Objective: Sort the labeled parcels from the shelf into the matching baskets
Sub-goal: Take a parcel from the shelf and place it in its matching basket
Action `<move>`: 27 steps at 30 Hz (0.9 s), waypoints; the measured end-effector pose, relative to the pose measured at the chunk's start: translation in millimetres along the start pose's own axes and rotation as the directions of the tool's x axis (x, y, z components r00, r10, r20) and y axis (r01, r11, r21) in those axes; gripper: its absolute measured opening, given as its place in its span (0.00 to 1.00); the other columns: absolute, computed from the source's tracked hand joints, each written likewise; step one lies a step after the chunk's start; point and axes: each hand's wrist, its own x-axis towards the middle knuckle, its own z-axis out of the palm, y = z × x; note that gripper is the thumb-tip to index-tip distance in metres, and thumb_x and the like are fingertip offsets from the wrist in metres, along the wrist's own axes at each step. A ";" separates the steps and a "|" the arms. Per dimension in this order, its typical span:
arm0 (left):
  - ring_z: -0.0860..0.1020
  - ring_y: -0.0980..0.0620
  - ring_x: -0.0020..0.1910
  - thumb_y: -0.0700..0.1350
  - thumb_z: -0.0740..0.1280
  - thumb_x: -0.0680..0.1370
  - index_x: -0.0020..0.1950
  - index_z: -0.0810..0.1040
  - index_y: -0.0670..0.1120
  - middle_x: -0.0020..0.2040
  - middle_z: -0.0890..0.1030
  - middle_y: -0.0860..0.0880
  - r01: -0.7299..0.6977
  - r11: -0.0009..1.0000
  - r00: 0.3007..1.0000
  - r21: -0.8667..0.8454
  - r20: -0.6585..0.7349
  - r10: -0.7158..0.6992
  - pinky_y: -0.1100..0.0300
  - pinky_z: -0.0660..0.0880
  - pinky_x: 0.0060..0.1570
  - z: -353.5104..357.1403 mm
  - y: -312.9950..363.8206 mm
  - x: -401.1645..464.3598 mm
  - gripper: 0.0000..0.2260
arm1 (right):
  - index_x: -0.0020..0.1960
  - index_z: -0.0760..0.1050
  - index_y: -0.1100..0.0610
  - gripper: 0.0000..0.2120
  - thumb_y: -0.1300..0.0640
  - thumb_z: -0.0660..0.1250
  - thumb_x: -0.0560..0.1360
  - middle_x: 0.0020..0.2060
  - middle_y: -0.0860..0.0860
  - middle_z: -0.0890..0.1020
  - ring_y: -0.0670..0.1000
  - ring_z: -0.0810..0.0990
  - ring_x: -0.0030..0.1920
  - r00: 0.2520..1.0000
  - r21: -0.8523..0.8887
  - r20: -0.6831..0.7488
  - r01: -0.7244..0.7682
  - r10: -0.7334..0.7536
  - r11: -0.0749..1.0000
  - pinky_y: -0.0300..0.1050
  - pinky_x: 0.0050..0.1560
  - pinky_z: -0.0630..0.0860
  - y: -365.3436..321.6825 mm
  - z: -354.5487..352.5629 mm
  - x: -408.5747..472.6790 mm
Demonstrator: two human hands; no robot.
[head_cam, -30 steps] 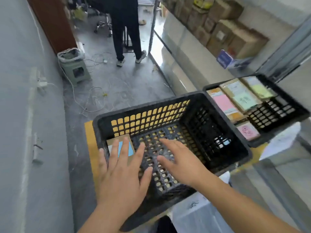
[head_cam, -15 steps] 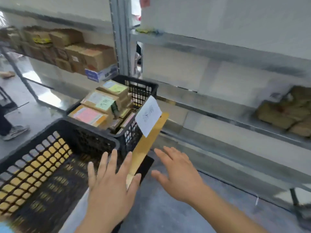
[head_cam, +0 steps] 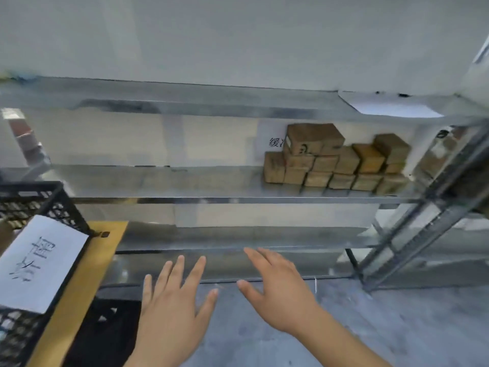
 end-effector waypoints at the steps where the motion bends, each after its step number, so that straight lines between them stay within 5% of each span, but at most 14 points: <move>1: 0.55 0.47 0.81 0.74 0.38 0.73 0.80 0.50 0.66 0.82 0.58 0.50 -0.017 1.000 1.000 0.007 0.010 0.017 0.41 0.49 0.77 3.9 9.7 14.2 0.35 | 0.82 0.51 0.42 0.33 0.33 0.55 0.81 0.81 0.46 0.58 0.49 0.54 0.80 1.000 0.009 -0.012 -0.024 0.024 1.000 0.50 0.79 0.53 12.3 -6.2 5.1; 6: 0.72 0.44 0.72 0.72 0.49 0.75 0.77 0.65 0.63 0.74 0.73 0.46 -0.093 0.996 0.994 0.015 0.067 0.092 0.39 0.66 0.70 21.1 49.4 91.3 0.32 | 0.82 0.52 0.42 0.34 0.34 0.56 0.81 0.81 0.46 0.58 0.49 0.55 0.80 0.990 0.087 -0.041 -0.131 0.135 0.988 0.48 0.78 0.55 65.1 -28.3 44.0; 12: 0.60 0.49 0.79 0.74 0.36 0.69 0.79 0.46 0.68 0.81 0.60 0.50 -0.196 0.979 0.977 -0.047 0.079 0.199 0.47 0.52 0.77 19.2 97.7 206.3 0.37 | 0.82 0.52 0.43 0.34 0.33 0.57 0.80 0.80 0.43 0.59 0.48 0.57 0.79 0.972 0.155 -0.074 -0.211 0.224 0.965 0.47 0.78 0.58 120.4 -59.6 131.6; 18: 0.57 0.48 0.80 0.73 0.34 0.70 0.80 0.41 0.66 0.82 0.56 0.48 -0.304 0.950 0.946 -0.074 0.094 0.310 0.48 0.50 0.78 12.5 148.4 325.5 0.38 | 0.82 0.54 0.44 0.35 0.33 0.58 0.80 0.80 0.43 0.61 0.47 0.56 0.80 0.932 0.238 -0.106 -0.315 0.347 0.919 0.45 0.76 0.61 179.5 -97.3 212.9; 27: 0.72 0.41 0.68 0.71 0.45 0.76 0.81 0.52 0.59 0.73 0.72 0.44 -0.392 0.907 0.912 -0.151 0.066 0.405 0.46 0.68 0.69 23.9 236.9 450.7 0.35 | 0.82 0.54 0.49 0.36 0.36 0.61 0.80 0.80 0.52 0.61 0.54 0.63 0.78 0.873 0.320 -0.237 -0.344 0.427 0.882 0.50 0.75 0.64 257.7 -154.5 314.4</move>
